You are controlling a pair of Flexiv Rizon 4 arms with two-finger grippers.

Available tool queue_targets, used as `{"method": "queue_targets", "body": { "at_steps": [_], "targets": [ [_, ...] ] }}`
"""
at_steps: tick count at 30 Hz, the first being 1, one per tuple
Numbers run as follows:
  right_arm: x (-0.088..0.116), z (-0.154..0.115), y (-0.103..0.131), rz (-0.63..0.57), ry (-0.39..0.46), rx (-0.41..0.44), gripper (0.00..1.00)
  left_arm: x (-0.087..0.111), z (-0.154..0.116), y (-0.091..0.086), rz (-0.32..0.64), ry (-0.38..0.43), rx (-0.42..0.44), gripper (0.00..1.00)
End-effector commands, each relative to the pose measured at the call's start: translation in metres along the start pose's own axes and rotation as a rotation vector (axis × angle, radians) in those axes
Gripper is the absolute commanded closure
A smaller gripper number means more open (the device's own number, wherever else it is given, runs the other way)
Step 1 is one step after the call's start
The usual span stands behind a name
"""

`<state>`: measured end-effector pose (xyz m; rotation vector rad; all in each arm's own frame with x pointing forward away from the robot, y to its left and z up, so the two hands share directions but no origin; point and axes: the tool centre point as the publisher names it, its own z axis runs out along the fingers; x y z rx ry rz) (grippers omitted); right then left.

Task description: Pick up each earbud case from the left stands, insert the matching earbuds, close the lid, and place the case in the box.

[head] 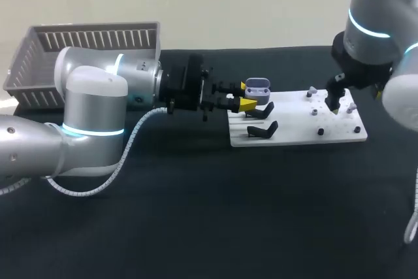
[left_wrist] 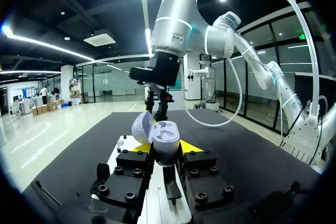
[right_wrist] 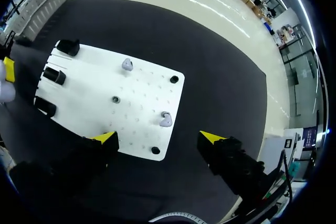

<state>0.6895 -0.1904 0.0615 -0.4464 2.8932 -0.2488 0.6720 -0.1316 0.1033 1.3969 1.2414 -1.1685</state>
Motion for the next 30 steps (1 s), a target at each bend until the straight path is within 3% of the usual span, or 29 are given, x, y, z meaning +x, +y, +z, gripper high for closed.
{"method": "queue_targets", "body": {
  "at_steps": [1,4,6,8,30],
  "targets": [
    [-0.006,0.011,-0.002,0.004,0.025,-0.005,0.03,0.0,0.0,0.001,-0.001,0.0,0.001,1.0],
    [-0.007,0.015,-0.004,0.007,0.029,-0.006,0.24,0.0,0.0,0.001,-0.001,0.0,0.001,1.0],
    [-0.006,0.017,-0.004,0.01,0.033,-0.008,0.33,0.0,0.0,0.001,-0.001,0.0,0.001,1.0],
    [-0.008,0.021,-0.005,0.011,0.037,-0.01,0.51,0.0,0.0,0.001,-0.001,0.0,0.001,1.0],
    [-0.012,0.033,-0.008,0.049,0.038,0.014,0.55,0.0,0.0,0.001,-0.001,0.0,0.001,1.0]
  ]
}}
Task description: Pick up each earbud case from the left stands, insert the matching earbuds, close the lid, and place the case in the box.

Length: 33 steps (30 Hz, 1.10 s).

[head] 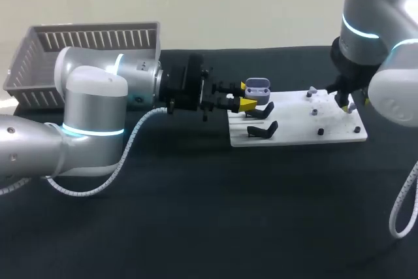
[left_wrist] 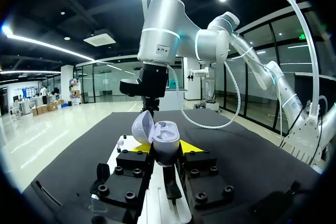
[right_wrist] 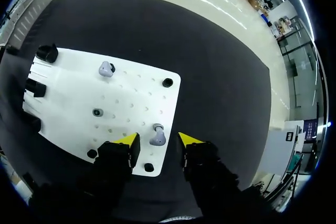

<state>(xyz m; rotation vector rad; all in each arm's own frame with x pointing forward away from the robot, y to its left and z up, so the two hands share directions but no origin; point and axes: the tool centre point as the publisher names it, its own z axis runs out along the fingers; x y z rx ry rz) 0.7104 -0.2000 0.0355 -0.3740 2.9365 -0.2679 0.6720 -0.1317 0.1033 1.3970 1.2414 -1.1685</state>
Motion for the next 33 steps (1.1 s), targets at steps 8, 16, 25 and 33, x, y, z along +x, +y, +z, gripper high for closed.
{"method": "queue_targets", "body": {
  "at_steps": [8,16,25,33],
  "targets": [
    [0.0014,0.0058,0.0027,0.01,0.001,0.022,0.6,0.0003,0.0,0.0007,-0.001,0.0,0.001,1.0],
    [0.0019,0.0068,0.0026,0.015,-0.001,0.032,0.6,0.0003,0.0,0.0007,-0.001,0.0,0.001,1.0],
    [0.002,0.0087,0.0029,0.016,0.004,0.039,0.63,0.0003,0.0,0.0007,-0.001,0.0,0.001,1.0],
    [0.0021,0.0093,0.0032,0.018,0.007,0.046,0.68,0.0003,0.0,0.0007,-0.001,0.0,0.001,1.0]
  ]
}}
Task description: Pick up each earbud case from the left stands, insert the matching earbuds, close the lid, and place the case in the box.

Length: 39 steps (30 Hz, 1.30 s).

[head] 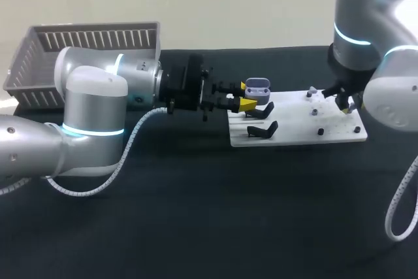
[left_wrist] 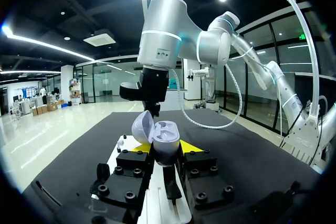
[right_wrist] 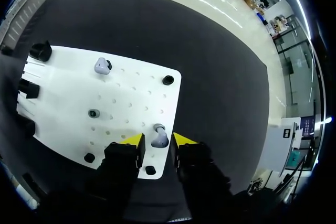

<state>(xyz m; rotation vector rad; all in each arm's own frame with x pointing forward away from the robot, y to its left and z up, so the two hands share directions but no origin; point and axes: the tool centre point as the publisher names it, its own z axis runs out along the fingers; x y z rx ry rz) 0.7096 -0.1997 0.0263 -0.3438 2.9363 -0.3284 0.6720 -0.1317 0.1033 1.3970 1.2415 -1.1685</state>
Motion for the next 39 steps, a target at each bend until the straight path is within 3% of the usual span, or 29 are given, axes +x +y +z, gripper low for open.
{"method": "queue_targets", "body": {
  "at_steps": [1,14,18,20,26,34,39],
  "targets": [
    [0.0,0.001,0.001,0.002,-0.002,0.005,0.68,0.0,0.0,0.001,-0.001,0.0,0.001,1.0],
    [-0.003,0.007,-0.002,0.008,0.01,0.034,0.7,0.0,0.0,0.001,-0.001,0.0,0.001,1.0],
    [-0.004,0.009,-0.004,0.011,0.008,0.048,0.81,0.0,0.0,0.001,-0.001,0.0,0.001,1.0],
    [-0.004,0.009,-0.004,0.014,0.005,0.051,0.99,0.0,0.0,0.001,-0.001,0.0,0.001,1.0],
    [-0.003,0.006,-0.006,0.022,-0.001,0.054,1.0,0.0,0.0,0.001,-0.001,0.0,0.001,1.0],
    [0.007,-0.019,-0.003,0.053,-0.023,0.064,1.0,0.0,0.0,0.001,-0.001,0.0,0.001,1.0],
    [0.021,-0.055,0.001,0.094,-0.029,0.053,1.0,0.0,0.0,0.001,-0.001,0.0,0.001,1.0]
  ]
}}
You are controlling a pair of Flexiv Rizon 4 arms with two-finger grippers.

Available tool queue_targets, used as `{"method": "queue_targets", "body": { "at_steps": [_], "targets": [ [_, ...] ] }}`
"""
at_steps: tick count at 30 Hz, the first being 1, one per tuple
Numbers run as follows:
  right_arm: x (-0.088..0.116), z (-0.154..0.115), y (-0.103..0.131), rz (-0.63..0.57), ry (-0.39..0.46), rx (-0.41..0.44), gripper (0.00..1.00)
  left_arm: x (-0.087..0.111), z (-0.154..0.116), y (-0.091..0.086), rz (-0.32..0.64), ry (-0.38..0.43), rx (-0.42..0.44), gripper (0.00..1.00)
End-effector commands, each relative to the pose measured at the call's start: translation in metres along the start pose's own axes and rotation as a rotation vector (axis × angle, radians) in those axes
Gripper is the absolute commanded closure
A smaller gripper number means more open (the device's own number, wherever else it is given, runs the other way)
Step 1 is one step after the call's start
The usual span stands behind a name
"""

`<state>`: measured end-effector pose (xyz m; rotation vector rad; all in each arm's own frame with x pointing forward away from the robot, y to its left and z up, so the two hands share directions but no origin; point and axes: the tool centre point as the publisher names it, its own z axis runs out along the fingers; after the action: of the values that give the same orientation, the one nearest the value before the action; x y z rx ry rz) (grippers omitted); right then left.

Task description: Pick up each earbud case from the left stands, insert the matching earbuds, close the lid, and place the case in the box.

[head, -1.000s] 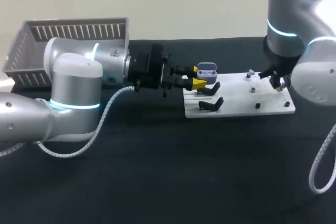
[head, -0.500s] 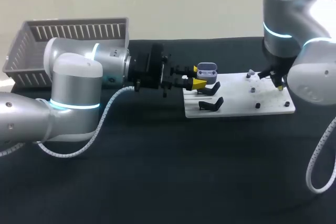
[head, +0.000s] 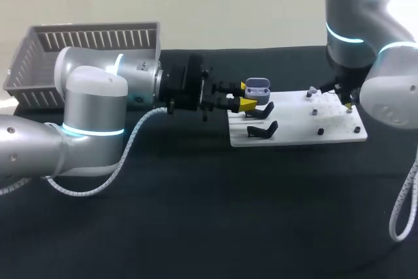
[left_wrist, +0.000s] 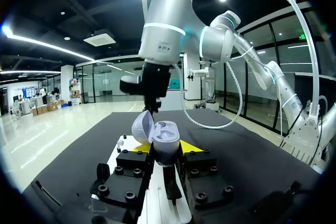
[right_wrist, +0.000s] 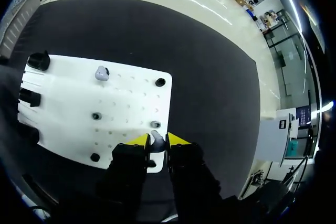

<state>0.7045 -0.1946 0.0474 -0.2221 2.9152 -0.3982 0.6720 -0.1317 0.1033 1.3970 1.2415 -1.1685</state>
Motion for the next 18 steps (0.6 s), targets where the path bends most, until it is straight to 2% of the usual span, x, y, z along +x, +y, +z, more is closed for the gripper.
{"method": "queue_targets", "body": {
  "at_steps": [1,7,9,13,18],
  "targets": [
    [0.023,-0.042,-0.003,0.027,-0.027,-0.009,1.0,0.0,0.0,0.001,-0.001,0.0,0.001,1.0],
    [0.037,-0.097,0.009,0.068,-0.074,-0.035,1.0,0.0,0.0,0.001,-0.001,0.0,0.001,1.0],
    [0.039,-0.113,0.015,0.081,-0.061,-0.043,1.0,0.0,0.0,0.001,-0.001,0.0,0.001,1.0],
    [0.043,-0.134,0.029,0.103,-0.032,-0.07,1.0,0.0,0.0,0.001,-0.001,0.0,0.001,1.0],
    [0.046,-0.148,0.047,0.113,0.009,-0.124,1.0,0.0,0.0,0.001,-0.001,0.0,0.001,1.0]
  ]
}}
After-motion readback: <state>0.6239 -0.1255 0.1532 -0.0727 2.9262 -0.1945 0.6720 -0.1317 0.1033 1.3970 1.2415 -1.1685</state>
